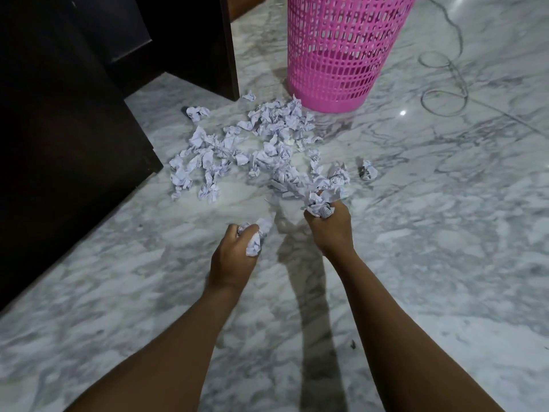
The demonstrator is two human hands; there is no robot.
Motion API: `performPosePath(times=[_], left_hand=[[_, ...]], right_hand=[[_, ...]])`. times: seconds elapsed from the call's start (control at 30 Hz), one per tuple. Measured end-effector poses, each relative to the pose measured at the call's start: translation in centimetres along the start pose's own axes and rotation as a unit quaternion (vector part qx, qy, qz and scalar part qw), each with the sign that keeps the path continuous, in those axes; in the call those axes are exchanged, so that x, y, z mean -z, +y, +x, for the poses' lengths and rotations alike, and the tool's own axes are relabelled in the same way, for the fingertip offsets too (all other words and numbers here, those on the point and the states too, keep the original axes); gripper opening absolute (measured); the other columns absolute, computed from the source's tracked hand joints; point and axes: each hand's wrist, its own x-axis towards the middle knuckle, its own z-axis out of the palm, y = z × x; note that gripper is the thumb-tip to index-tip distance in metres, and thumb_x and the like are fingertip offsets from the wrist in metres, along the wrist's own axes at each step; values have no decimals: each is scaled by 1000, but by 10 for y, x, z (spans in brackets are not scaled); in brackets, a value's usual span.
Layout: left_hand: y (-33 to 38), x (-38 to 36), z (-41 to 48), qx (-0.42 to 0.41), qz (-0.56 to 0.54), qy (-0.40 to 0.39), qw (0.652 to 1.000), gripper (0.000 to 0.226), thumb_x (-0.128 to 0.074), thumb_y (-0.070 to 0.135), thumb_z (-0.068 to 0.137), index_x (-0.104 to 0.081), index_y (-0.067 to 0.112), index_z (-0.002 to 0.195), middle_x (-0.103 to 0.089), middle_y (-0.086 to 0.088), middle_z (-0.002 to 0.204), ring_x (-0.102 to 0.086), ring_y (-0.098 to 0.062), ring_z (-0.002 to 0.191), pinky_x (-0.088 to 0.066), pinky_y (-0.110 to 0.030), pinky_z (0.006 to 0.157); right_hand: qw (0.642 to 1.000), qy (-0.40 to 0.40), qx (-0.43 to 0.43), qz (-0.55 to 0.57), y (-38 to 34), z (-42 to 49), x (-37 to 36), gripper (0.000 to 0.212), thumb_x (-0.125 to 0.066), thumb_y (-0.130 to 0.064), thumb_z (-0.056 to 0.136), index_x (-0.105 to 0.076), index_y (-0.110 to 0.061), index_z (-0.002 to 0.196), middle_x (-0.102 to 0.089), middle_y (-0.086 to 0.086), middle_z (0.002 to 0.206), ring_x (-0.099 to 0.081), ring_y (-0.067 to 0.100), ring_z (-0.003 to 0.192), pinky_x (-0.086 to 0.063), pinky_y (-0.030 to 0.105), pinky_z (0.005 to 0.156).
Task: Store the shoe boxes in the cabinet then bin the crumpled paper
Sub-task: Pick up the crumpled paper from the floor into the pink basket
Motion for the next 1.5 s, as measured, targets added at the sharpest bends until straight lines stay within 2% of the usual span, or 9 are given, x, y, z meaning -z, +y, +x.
performPosePath(times=[0.27, 0.57, 0.83, 0.97, 1.1, 1.2, 1.27, 1.4, 1.5], left_hand=[[13, -12, 38, 90, 57, -113, 988, 8, -54, 26, 87, -59, 23, 92, -43, -6, 103, -58, -35, 79, -52, -38, 64], [3, -16, 43, 100, 14, -110, 989, 29, -64, 14, 80, -64, 25, 107, -50, -4, 93, -59, -31, 84, -49, -35, 65], [62, 11, 102, 150, -152, -44, 976, 15, -66, 5, 80, -62, 16, 89, -63, -8, 78, -53, -16, 66, -40, -21, 55], [117, 41, 160, 122, -180, -18, 976, 16, -68, 12, 83, -64, 17, 97, -61, 6, 76, -50, -8, 58, -37, -10, 46], [187, 73, 240, 61, -163, -26, 984, 17, -72, 8, 78, -60, 20, 80, -55, 3, 66, -49, -6, 55, -39, -10, 46], [238, 96, 302, 2, -149, -9, 989, 21, -79, 10, 73, -61, 20, 75, -57, 1, 68, -50, -12, 66, -47, -21, 60], [265, 107, 340, -36, -135, -4, 990, 16, -75, 1, 76, -64, 11, 81, -58, 3, 68, -48, -2, 61, -39, -11, 53], [293, 114, 402, -72, -133, 14, 988, 14, -72, -3, 78, -67, 4, 89, -58, 0, 69, -45, 1, 55, -34, -7, 45], [296, 106, 448, -57, -138, 17, 989, 17, -73, 4, 79, -62, 14, 88, -55, 6, 68, -44, 0, 57, -32, -5, 41]], right_hand=[[979, 160, 86, -95, 5, 29, 24, 23, -66, -2, 84, -68, -4, 107, -64, 17, 107, -59, 24, 99, -36, 14, 80], [983, 146, 42, -100, 20, 50, 28, 23, -65, -2, 84, -67, -3, 107, -63, 19, 106, -61, 32, 98, -42, 24, 77], [995, 87, 30, -42, -10, 84, 37, 15, -61, -8, 86, -67, -6, 100, -67, 12, 95, -62, 24, 88, -45, 25, 74], [998, 42, 36, 19, -64, 118, 61, 13, -62, -7, 86, -56, -17, 79, -58, 1, 76, -51, 11, 66, -45, 24, 62], [997, -37, 67, 31, -127, 165, 101, 25, -61, 1, 86, -53, -19, 73, -49, -11, 63, -42, 2, 54, -37, 14, 49], [992, -63, 107, 39, -170, 205, 132, 19, -61, 1, 86, -64, -17, 86, -63, -5, 74, -57, 14, 67, -49, 23, 59], [987, -55, 133, 68, -196, 228, 151, 23, -63, 2, 85, -67, -13, 102, -71, -1, 86, -63, 15, 74, -52, 28, 64], [983, -29, 130, 125, -232, 266, 169, 18, -68, -1, 85, -65, -19, 84, -65, -6, 65, -57, 11, 54, -44, 26, 48], [982, 1, 137, 129, -252, 298, 161, 12, -66, -3, 87, -67, -12, 94, -73, 5, 83, -69, 22, 72, -55, 35, 62]])
